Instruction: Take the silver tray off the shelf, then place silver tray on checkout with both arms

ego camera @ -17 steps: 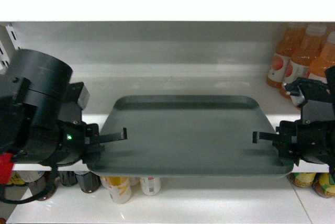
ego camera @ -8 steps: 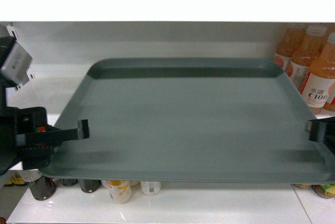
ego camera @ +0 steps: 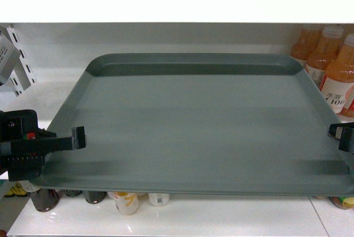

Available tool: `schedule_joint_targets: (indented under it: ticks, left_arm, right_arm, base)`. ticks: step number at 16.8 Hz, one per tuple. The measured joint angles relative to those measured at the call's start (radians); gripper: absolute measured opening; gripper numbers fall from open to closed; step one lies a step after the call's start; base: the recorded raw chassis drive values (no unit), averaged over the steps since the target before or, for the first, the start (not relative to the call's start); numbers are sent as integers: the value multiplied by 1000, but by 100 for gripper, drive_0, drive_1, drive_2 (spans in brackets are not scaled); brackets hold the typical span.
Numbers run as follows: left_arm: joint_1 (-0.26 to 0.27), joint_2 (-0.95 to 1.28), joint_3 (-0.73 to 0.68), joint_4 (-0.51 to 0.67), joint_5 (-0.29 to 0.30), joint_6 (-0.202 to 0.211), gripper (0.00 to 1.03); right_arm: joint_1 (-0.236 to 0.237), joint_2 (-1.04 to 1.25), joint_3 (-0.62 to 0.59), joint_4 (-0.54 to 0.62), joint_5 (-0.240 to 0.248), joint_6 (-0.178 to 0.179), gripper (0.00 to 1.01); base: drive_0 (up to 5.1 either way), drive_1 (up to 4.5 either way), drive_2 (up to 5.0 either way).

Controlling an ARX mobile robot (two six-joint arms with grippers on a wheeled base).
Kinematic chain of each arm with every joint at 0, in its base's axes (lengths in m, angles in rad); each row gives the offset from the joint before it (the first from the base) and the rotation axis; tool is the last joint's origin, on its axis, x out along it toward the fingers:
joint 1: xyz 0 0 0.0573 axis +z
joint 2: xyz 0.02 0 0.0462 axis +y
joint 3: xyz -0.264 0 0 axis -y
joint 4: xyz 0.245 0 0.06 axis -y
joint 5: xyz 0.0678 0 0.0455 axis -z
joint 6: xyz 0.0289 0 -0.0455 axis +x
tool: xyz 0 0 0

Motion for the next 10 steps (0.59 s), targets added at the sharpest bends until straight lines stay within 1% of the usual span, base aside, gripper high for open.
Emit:
schedule_joint_targets:
  ticks: [7,10]
  left_arm:
    - [0,1,0,0,0,0,3]
    - [0,0,0,-3,-2,0,3]
  right_arm:
    - [0,6,0,2,0,0,3]
    - [0,5,0,1,-1,1,3]
  base:
    - [0,0,0]
    - [0,-418,418]
